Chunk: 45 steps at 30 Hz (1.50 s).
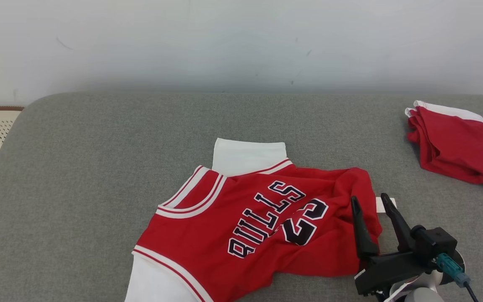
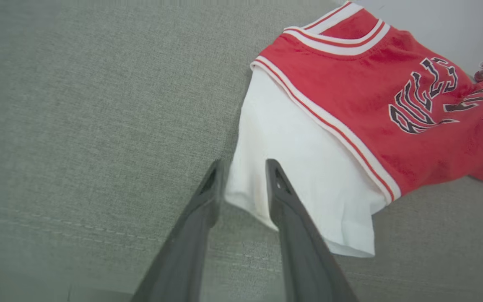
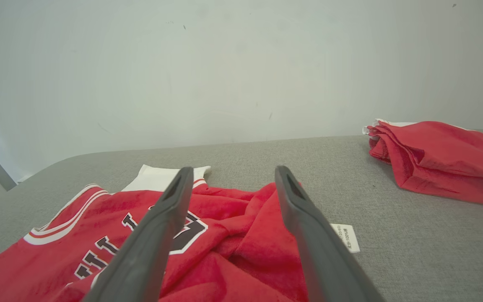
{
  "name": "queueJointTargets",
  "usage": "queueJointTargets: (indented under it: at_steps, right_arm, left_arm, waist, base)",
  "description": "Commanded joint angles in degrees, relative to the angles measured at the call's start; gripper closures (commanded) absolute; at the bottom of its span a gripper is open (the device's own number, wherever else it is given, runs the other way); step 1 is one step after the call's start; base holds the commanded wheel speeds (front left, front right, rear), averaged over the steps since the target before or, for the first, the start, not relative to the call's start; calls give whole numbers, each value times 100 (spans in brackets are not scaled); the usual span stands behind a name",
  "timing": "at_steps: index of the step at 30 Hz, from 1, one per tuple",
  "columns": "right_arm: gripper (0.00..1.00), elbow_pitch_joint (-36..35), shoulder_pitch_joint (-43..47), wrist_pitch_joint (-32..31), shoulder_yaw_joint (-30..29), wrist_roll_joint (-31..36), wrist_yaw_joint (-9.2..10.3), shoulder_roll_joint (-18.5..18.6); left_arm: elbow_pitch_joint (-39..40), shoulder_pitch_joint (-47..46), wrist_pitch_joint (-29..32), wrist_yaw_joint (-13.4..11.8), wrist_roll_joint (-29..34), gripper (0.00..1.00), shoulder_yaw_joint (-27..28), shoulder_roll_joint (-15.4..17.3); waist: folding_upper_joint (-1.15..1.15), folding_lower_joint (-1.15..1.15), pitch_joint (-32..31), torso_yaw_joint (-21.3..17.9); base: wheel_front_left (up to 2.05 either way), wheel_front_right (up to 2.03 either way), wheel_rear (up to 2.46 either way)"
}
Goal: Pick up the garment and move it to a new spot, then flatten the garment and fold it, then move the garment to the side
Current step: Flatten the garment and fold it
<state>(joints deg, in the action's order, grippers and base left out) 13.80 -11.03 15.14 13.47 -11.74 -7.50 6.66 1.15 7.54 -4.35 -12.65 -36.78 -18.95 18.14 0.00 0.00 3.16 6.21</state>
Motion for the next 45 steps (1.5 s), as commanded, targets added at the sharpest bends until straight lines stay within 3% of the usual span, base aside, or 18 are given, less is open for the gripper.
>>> queueJointTargets:
  at_steps: [1, 13, 25, 32, 45]
  right_arm:
    - [0, 13, 36, 13, 11, -6, 2, 21]
    - [0, 158, 42, -116, -174, 33, 2, 80]
    - [0, 476, -129, -371, -322, -36, 2, 147]
    - [0, 924, -327, -635, -427, -182, 2, 215]
    - [0, 2495, -1000, -610, 108, -1069, 2, 386]
  left_arm:
    - [-27, -85, -97, 55, 14, 0, 13, 21]
    - [176, -437, -885, -131, 548, 0, 232, 23]
    - [81, -866, -1080, -270, 970, 0, 713, -211]
    - [150, -787, -1088, -105, 1287, 0, 1074, -474]
    - [-15, -862, -1077, 258, 1565, 0, 1311, -827]
  waist:
    - [0, 0, -10, -5]
    - [0, 0, -80, -170]
    - [0, 0, -1, -339]
    - [0, 0, 39, -310]
    - [0, 0, 159, -14]
  base:
    - [0, 0, 0]
    - [0, 0, 0]
    - [0, 0, 0]
    - [0, 0, 0]
    - [0, 0, 0]
